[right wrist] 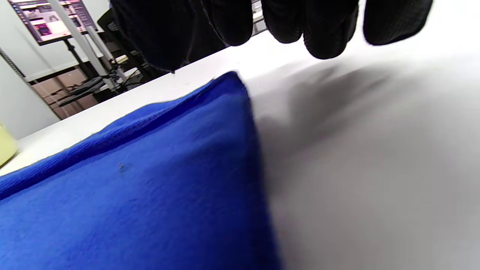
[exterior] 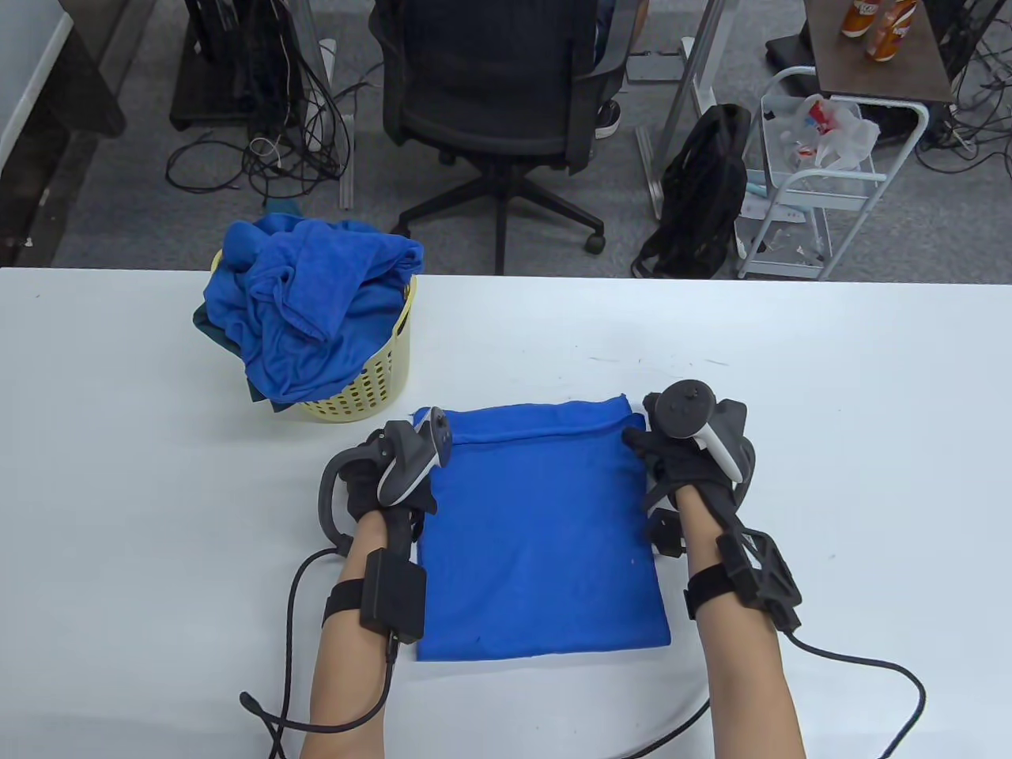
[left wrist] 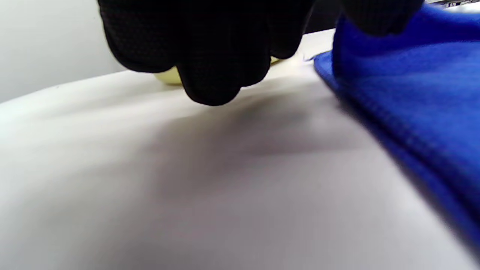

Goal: Fold and stack clothes and towels from laundry basket

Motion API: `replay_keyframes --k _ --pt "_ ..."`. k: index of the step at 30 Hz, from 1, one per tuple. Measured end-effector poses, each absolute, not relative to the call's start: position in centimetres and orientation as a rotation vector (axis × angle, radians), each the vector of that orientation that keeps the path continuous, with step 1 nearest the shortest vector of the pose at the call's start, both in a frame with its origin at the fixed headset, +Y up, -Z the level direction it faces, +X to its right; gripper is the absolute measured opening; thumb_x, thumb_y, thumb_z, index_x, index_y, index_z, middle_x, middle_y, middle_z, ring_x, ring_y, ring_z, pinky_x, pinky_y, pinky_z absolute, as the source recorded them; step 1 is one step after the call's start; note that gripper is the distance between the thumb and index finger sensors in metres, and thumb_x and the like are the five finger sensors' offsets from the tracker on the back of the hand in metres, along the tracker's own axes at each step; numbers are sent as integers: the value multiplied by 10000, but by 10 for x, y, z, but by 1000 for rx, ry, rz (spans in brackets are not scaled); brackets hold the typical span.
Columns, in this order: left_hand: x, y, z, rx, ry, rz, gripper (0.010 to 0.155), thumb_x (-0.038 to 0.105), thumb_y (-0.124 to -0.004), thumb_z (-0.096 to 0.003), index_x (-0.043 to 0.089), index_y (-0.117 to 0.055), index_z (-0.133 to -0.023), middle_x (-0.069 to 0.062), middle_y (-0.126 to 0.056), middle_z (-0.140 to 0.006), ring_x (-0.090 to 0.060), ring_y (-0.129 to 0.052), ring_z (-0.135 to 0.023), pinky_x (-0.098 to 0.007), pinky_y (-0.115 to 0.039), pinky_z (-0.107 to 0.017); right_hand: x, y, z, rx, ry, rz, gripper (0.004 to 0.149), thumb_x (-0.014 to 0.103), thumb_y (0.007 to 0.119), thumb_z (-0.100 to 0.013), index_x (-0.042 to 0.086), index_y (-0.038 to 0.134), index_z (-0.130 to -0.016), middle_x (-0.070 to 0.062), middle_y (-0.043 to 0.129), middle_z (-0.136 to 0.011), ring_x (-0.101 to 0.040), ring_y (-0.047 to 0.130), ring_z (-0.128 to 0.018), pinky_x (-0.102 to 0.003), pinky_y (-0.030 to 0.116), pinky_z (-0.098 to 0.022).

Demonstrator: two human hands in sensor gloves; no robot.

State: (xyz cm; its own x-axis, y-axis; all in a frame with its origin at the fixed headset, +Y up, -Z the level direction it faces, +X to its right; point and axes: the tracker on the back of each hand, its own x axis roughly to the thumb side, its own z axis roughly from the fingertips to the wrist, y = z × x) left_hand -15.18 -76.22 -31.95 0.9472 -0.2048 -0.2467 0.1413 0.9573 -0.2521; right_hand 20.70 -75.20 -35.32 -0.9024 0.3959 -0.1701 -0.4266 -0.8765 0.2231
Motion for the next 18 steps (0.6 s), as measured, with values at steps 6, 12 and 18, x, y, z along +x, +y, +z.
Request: replay_keyframes --k 6,12,18 --pt "-176 -767 -299 -230 261 -132 712 643 -665 -518 234 -683 -1100 -91 -915 -999 -264 -1016 -792 -496 -828 -619 229 -732 -315 -36 293 2642 660 330 731 -622 35 490 -1161 -372 408 -1168 -615 543 -976 -761 525 -652" --pt "-170 -750 -230 -276 -197 97 638 512 -736 -554 351 -573 -1150 -124 -778 -1144 -324 -925 -929 -554 -774 -674 225 -732 -228 475 379 2693 458 218 767 -598 159 721 -1050 -237 566 -1171 -518 617 -1011 -761 553 -656" --pt "-150 -757 -170 -445 -542 137 536 468 -764 -555 466 -641 -1076 -126 -587 -1267 -411 -673 -1124 -657 -655 -736 218 -752 -174 737 483 2715 449 290 802 -567 180 781 -1002 -162 562 -1190 -467 572 -1058 -772 527 -672"
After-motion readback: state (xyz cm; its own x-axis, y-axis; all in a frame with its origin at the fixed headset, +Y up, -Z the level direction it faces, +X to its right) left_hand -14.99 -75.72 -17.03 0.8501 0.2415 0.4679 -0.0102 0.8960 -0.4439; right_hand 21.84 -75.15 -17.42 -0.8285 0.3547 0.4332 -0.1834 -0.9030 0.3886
